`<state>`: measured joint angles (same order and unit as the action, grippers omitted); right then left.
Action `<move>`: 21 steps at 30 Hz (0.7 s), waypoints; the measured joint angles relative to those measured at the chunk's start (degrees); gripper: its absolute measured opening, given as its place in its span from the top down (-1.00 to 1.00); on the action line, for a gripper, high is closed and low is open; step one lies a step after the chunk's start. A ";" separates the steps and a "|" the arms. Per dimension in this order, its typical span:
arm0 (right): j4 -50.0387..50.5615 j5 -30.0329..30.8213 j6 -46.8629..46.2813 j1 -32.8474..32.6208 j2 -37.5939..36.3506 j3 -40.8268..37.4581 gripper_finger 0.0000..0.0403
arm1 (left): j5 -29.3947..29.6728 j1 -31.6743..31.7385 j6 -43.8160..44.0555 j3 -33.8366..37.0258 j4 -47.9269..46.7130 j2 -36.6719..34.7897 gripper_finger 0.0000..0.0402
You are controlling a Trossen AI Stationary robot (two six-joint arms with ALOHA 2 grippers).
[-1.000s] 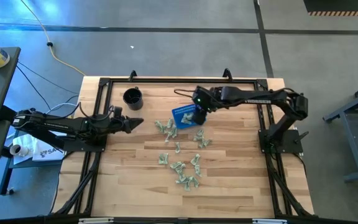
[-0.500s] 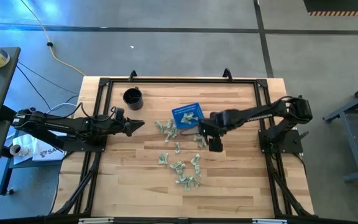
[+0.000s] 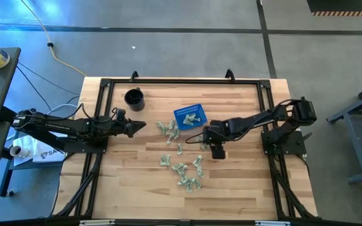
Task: Pick and place Stevia / Truvia into bins
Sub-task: Put the green stevia packet into the blue bin
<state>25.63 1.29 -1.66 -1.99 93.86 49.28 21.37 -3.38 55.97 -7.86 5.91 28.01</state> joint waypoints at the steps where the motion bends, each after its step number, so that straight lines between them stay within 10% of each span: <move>1: -0.81 0.04 0.51 0.20 0.00 -0.17 -0.12 | 0.01 0.00 0.03 0.00 0.00 0.00 0.22; 11: -1.70 -5.35 0.58 3.54 2.41 -2.62 0.06 | 0.63 0.00 1.67 0.00 0.00 0.00 0.22; 21: 2.57 -2.01 -5.70 3.49 2.90 -1.21 0.90 | 2.05 -0.01 3.01 0.00 -0.04 0.00 0.22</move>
<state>28.20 -0.72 -7.36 1.50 96.77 48.06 23.43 -3.39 58.98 -7.86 5.87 28.01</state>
